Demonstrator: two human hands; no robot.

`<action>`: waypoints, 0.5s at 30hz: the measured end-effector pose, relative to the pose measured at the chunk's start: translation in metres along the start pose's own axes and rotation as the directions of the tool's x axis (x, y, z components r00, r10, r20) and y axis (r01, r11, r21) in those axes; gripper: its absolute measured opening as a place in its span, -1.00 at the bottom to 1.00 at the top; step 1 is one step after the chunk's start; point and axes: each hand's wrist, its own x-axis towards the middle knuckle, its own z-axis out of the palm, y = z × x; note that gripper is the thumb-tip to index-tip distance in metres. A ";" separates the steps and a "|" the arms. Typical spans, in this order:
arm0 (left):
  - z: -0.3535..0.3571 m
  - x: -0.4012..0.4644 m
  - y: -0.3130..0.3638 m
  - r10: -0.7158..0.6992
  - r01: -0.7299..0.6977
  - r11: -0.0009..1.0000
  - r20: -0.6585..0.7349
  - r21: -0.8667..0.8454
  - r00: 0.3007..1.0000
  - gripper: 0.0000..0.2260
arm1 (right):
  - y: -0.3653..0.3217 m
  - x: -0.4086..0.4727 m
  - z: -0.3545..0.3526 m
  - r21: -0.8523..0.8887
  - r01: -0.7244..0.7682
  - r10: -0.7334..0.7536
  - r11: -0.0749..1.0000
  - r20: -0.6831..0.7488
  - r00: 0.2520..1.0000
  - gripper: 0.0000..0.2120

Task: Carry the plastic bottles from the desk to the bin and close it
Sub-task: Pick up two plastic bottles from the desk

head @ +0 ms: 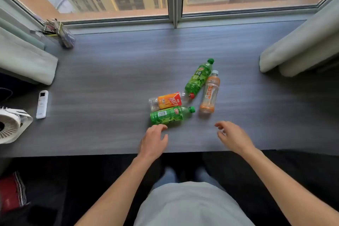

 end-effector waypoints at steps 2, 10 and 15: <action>-0.006 0.016 0.007 0.074 -0.066 0.995 -0.113 0.073 0.991 -0.65 | -0.004 0.025 -0.018 -0.088 0.048 -0.057 0.995 -0.113 0.992 -0.61; 0.010 0.056 0.018 0.097 -0.069 0.963 -0.096 0.261 0.991 -0.44 | -0.025 0.117 -0.051 -0.565 0.240 -0.294 0.789 -0.005 0.956 -0.12; 0.031 0.063 0.014 0.148 -0.091 0.920 -0.122 0.382 0.982 -0.37 | -0.020 0.153 -0.046 -0.772 0.343 -0.434 0.536 0.097 0.896 -0.37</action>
